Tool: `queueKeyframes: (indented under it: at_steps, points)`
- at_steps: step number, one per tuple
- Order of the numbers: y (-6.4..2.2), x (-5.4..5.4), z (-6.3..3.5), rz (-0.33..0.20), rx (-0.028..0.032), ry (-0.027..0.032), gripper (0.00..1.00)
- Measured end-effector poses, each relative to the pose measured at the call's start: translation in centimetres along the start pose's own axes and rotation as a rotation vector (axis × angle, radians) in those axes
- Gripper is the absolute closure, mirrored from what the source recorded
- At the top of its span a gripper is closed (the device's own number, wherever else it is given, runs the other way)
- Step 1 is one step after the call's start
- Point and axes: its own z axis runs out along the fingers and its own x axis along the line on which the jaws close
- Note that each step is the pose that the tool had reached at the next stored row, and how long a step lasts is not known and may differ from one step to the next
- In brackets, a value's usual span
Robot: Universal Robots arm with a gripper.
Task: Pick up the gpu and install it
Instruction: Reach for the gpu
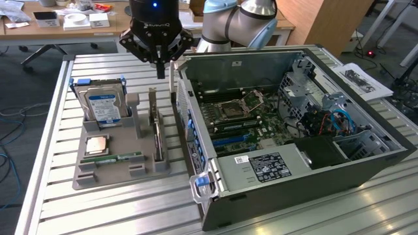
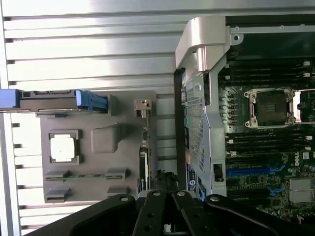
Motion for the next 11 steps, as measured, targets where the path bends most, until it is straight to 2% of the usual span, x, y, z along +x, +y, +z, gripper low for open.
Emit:
queueKeyframes:
  at_steps: [11]
  points:
    - [-0.14,1.8,0.02,0.0,0.0,-0.0001,0.89]
